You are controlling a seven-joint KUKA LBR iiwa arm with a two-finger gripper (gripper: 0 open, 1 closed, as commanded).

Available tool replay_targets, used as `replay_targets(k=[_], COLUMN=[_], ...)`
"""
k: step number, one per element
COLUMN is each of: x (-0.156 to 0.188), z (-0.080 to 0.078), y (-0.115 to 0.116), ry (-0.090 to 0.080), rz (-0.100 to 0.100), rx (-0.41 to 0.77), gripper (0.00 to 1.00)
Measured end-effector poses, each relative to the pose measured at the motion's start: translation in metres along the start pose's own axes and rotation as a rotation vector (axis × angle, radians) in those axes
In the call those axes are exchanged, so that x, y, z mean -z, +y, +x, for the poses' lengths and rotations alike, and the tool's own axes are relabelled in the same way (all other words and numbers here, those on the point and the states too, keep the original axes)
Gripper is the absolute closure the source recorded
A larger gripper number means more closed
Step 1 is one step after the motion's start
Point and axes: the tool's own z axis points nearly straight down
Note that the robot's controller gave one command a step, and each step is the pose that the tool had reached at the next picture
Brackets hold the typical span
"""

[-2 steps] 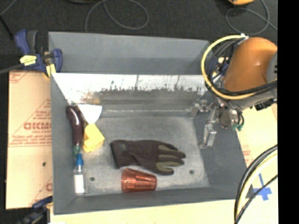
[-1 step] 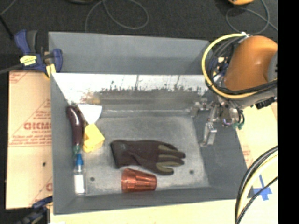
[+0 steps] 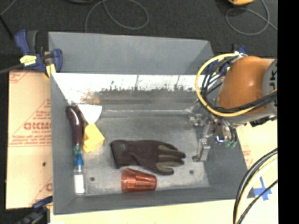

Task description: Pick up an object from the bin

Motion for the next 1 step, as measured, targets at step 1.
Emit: replay_targets(k=[1], x=[-0.0132], z=[0.031], y=[0.0141], ry=[0.013], rz=[-0.003], rx=[-0.037], gripper=[0.0])
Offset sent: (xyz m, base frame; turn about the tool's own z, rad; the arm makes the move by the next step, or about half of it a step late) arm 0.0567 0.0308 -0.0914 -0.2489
